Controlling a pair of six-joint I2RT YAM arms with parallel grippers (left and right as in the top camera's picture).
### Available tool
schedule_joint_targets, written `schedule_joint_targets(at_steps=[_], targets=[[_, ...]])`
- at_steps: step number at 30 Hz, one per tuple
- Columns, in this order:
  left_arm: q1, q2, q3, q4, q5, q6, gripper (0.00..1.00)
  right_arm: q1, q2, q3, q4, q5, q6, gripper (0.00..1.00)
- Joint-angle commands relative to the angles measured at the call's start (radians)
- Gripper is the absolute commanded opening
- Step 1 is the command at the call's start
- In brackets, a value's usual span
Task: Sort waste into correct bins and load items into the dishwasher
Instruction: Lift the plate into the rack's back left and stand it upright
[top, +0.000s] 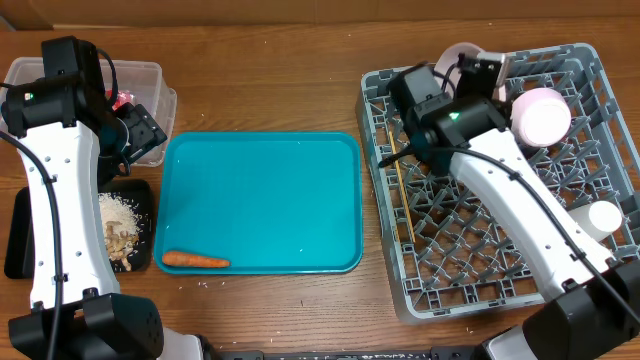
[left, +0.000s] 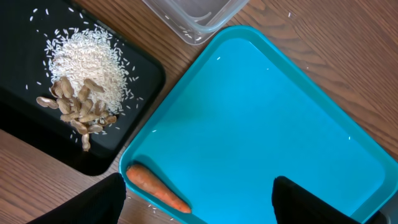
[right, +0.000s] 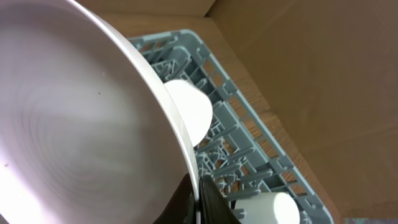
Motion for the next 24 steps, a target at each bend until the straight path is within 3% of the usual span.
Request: schedule_joint_targets(at_steps=[1,24], targets=[[-0.002,-0.009,0.010,0.004,-0.003,0.011,0.77,0.030,0.007,-0.045,0.027,0.005,0.039,0.04],[-0.002,-0.009,0.010,0.000,-0.003,0.016,0.78,0.160,0.072,-0.093,0.040,-0.060,0.039,0.04]])
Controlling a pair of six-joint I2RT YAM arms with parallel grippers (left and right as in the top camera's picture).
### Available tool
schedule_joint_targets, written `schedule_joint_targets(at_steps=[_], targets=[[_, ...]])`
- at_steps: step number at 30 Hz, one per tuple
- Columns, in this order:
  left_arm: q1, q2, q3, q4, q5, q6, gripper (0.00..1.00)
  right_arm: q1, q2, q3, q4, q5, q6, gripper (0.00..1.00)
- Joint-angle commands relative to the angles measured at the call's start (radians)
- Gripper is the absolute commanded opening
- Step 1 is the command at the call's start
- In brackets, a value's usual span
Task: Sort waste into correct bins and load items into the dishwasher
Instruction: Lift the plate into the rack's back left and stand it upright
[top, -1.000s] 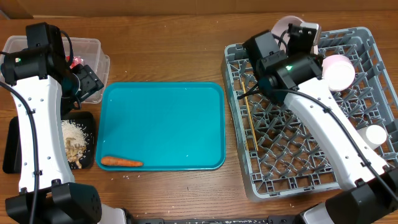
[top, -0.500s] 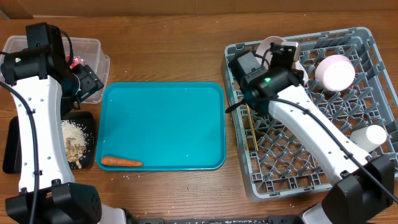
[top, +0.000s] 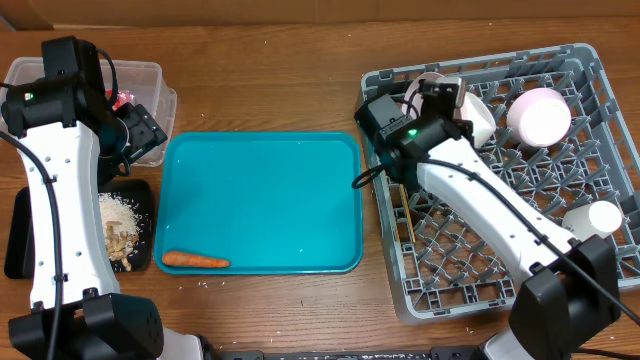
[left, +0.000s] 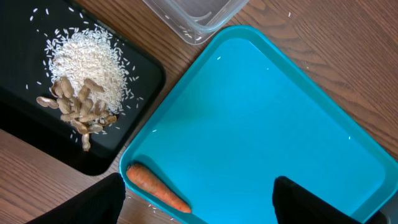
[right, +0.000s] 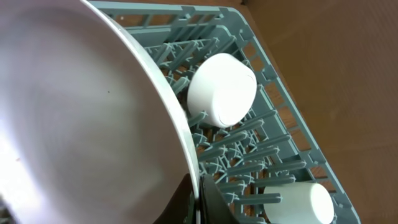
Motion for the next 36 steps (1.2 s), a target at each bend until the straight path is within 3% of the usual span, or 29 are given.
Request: schedule_joint_targets(at_steps=[1,4,10,21,29,36], targets=[[-0.002,-0.009,0.010,0.001,-0.003,0.017,0.78,0.092,0.006,-0.011,0.002,-0.021,0.007,0.04],[-0.002,-0.009,0.010,0.001,-0.007,0.019,0.78,0.151,0.006,-0.011,0.002,-0.070,0.007,0.05],[-0.002,-0.009,0.010,0.003,-0.011,0.019,0.78,0.267,0.006,-0.009,0.017,-0.205,0.007,0.53],[-0.002,-0.009,0.010,0.000,-0.010,0.020,0.79,0.268,-0.047,0.070,0.008,-0.256,0.008,0.75],[-0.002,-0.009,0.010,-0.049,0.016,0.019,0.82,0.084,-0.199,0.169,0.009,-0.439,-0.003,0.84],[-0.026,-0.009,-0.013,-0.119,0.061,0.018,0.82,-0.242,-0.282,0.172,-0.027,-0.804,-0.207,1.00]])
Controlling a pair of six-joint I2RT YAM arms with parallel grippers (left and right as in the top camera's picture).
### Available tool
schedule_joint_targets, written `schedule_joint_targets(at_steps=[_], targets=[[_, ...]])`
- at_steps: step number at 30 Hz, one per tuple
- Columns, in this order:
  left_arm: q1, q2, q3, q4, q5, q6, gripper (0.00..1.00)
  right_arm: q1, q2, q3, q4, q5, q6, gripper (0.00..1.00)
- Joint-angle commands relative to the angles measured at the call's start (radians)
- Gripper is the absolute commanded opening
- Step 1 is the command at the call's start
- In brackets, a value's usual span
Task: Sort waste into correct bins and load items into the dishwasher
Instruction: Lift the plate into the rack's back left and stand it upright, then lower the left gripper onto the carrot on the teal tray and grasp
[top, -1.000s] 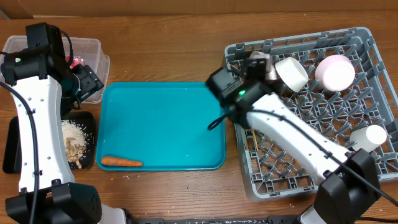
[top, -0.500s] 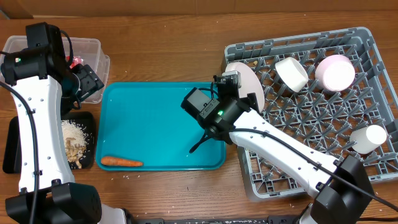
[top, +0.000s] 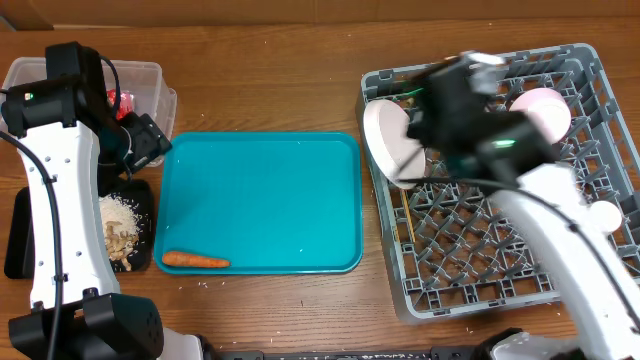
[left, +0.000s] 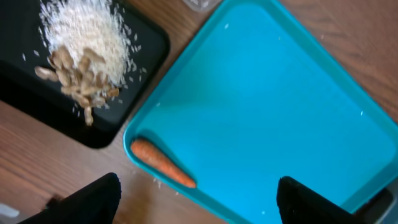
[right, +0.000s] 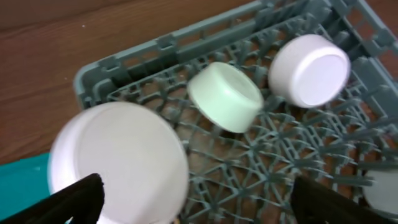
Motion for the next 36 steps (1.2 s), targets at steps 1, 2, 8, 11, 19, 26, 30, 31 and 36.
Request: schedule_joint_targets(at_steps=[1,2,8,11,19,26,30,31,36], targets=[[-0.036,-0.009,-0.021,-0.032,0.031,0.011,0.82,-0.144,-0.019,0.016,-0.033,-0.267,-0.115,1.00],[-0.051,-0.009,-0.028,-0.048,0.030,0.001,0.82,-0.191,-0.019,0.016,-0.054,-0.309,-0.115,1.00],[-0.178,-0.010,-0.097,-0.159,-0.021,-0.147,0.84,-0.385,-0.017,0.016,-0.172,-0.407,-0.142,1.00],[-0.270,-0.016,-0.158,-0.193,-0.064,-0.230,0.87,-0.451,-0.016,0.016,-0.251,-0.403,-0.202,1.00],[-0.425,-0.158,-0.359,-0.199,-0.132,-0.447,0.93,-0.496,-0.016,0.006,-0.286,-0.426,-0.182,1.00],[-0.399,-0.429,-0.568,-0.011,-0.164,-0.524,1.00,-0.496,-0.016,0.006,-0.269,-0.440,-0.182,1.00],[-0.354,-0.468,-0.680,0.107,-0.169,-0.524,1.00,-0.496,-0.016,0.006,-0.272,-0.440,-0.182,1.00],[-0.333,-0.462,-0.706,0.127,-0.174,-0.525,1.00,-0.496,-0.016,0.006,-0.271,-0.440,-0.182,1.00],[-0.196,-0.410,-0.847,0.247,-0.135,-0.515,1.00,-0.496,-0.016,0.006,-0.275,-0.440,-0.182,1.00]])
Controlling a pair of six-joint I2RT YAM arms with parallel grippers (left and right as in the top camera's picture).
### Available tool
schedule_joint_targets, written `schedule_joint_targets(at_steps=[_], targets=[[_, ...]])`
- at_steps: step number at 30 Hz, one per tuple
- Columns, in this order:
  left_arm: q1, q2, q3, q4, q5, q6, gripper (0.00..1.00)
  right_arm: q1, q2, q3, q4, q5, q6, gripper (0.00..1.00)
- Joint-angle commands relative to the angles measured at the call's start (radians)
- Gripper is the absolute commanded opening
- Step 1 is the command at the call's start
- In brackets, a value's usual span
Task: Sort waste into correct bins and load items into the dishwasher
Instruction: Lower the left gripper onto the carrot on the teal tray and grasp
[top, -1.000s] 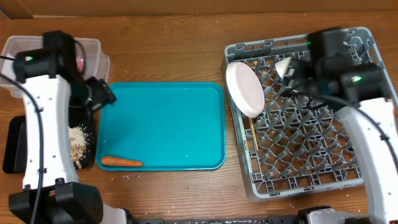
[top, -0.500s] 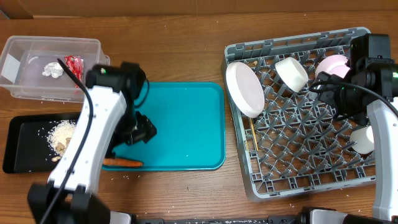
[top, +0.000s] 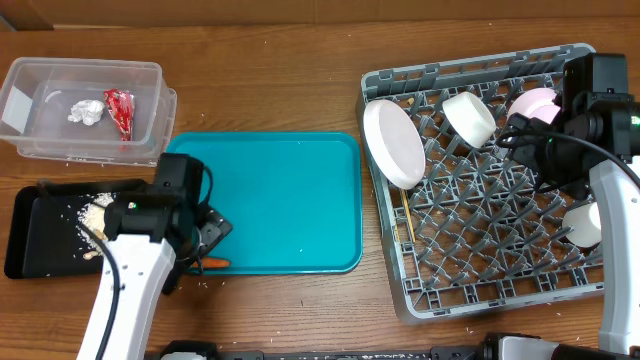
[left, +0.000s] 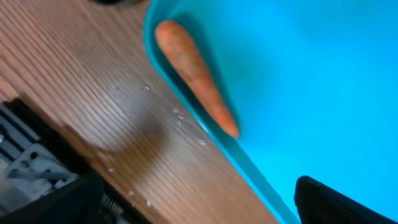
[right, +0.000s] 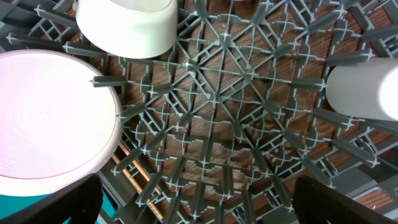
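Observation:
An orange carrot (left: 196, 78) lies in the front-left corner of the teal tray (top: 270, 190), half hidden in the overhead view under my left gripper (top: 208, 240). That gripper (left: 196, 205) hovers open just over the tray's edge beside the carrot. The grey dish rack (top: 480, 290) holds a white plate (top: 392, 142) on edge at its left end, a white bowl (top: 468, 117), a pink bowl (top: 540, 100) and a white cup (top: 585, 222). My right gripper (right: 196, 205) is open and empty above the rack's middle, with the plate (right: 50, 118) to its left.
A black tray (top: 50, 235) with rice lies left of the teal tray. Clear bins (top: 85, 95) at the back left hold a red wrapper and crumpled paper. Wooden sticks (top: 405, 215) lie in the rack's left part.
My left gripper has moved from beside the clear bins down to the tray's front-left corner, right over the carrot. My right gripper has moved from beside the plate to the rack's right side.
My right gripper held the white plate over the rack's back, then at its left end. Then the plate stood in the rack and the gripper was open beside it. The left arm stayed by the bins until now, when it hangs over the carrot.

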Motion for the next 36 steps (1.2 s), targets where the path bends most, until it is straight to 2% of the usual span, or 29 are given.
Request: schedule_joint_targets(at_steps=[1,5,9,22,29,33,36], targets=[[0.101,0.044,-0.090,0.061,0.034,0.005,1.00,-0.002,-0.004,0.006,-0.001,-0.005,-0.002,1.00],[0.190,0.108,-0.130,0.148,0.087,0.082,1.00,-0.002,-0.004,0.006,-0.001,-0.006,-0.002,1.00],[0.209,0.172,-0.130,0.226,0.087,0.129,1.00,-0.002,-0.004,0.006,0.002,-0.006,-0.002,1.00],[0.208,0.362,-0.130,0.434,0.100,0.166,1.00,-0.002,-0.003,0.006,0.005,-0.005,-0.003,1.00],[0.206,0.406,-0.130,0.454,0.105,0.171,0.99,-0.002,-0.004,0.006,0.005,-0.005,-0.003,1.00],[0.206,0.436,-0.130,0.473,0.106,0.171,0.85,-0.002,-0.003,0.006,0.005,-0.005,-0.003,1.00],[0.206,0.443,-0.130,0.479,0.106,0.171,0.66,-0.002,-0.004,0.006,0.005,-0.005,-0.003,1.00]])
